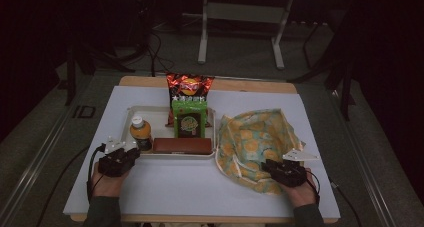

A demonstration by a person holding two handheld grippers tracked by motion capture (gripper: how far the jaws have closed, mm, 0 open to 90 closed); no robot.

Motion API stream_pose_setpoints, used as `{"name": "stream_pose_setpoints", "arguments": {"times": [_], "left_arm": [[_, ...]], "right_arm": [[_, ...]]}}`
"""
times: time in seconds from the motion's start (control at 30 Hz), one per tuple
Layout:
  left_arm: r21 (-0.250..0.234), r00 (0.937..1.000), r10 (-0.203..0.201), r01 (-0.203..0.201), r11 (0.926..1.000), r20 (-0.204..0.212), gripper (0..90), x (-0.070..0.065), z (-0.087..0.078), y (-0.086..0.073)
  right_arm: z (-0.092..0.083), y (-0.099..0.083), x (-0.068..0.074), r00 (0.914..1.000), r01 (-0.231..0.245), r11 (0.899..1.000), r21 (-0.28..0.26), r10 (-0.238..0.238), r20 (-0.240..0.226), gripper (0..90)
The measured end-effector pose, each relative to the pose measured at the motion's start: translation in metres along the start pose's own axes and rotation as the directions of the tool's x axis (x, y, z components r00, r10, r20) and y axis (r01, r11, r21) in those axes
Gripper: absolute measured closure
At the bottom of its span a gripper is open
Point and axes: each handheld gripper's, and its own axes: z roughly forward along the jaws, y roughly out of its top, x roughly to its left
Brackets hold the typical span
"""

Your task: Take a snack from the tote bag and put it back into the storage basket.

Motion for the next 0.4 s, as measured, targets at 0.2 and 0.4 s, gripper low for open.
{"name": "stream_pose_setpoints", "arguments": {"times": [0.2, 0.4], "left_arm": [[0.008, 0.9999, 0.012, -0.012, 0.9999, -0.005, 87.6, -0.0007, 0.0, -0.0007], [0.014, 0.9996, 0.027, -0.027, 0.9996, -0.005, 89.2, -0.002, 0.0008, 0.0001]], "right_arm": [[0.0002, 0.0, 0.0005, 1.0, 0.002, 1.0, 0.001, -0.002, 0.0, 71.0], [0.0002, 0.0001, -0.0002, 1.0, 0.002, 1.0, 0.001, -0.002, 0.001, 71.0]]}}
